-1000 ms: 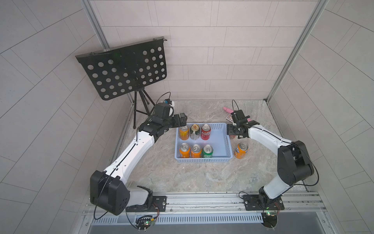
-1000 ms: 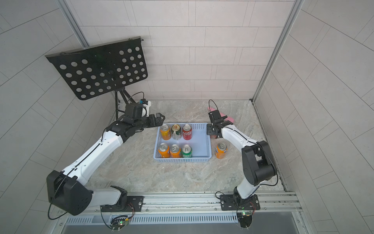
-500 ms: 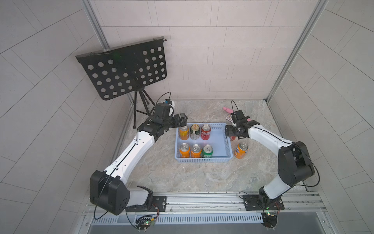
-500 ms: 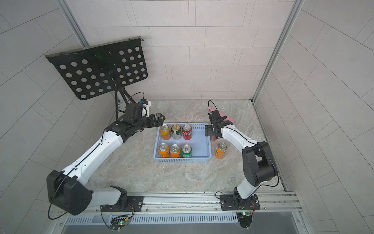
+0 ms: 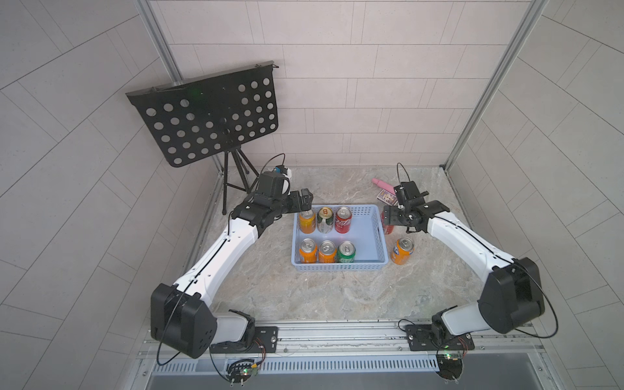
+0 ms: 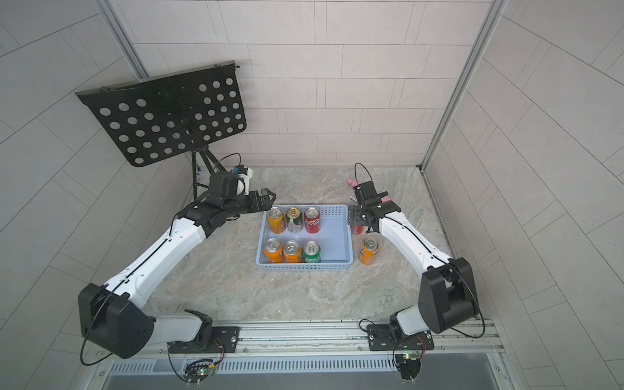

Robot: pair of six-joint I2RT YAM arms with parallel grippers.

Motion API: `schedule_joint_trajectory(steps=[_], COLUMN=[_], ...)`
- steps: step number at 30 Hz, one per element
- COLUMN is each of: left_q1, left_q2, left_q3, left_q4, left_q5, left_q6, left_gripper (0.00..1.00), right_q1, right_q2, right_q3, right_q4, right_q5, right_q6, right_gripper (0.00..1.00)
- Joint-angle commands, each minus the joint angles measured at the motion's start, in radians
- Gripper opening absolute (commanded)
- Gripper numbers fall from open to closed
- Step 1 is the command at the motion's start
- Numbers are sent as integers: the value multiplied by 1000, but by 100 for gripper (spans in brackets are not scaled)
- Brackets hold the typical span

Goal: Take out the drinks from the basket
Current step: Adjust the drink at the center of the board.

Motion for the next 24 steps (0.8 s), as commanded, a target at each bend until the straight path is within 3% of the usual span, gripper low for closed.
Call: schedule_joint_trajectory(steps=[1,8,18,24], left_q1=[5,4,4,5], left_q2=[-1,-5,-18,-30], left_q3=[6,9,8,-3], left_q4=[-3,-3,-4,5], left_q5=[4,21,17,6], left_q6=[5,-1,-2,-1], left_gripper=[100,100,100,100], right_q1=[-7,-6,-1,-1], right_q2=[-146,-297,-297,-209], right_q3=[2,-132,-219,-223], right_q4=[-179,-282,-199,-154], right_q5=[36,-144,-149,-161], right_q6=[12,47,49,33], right_gripper=[95,94,90,87])
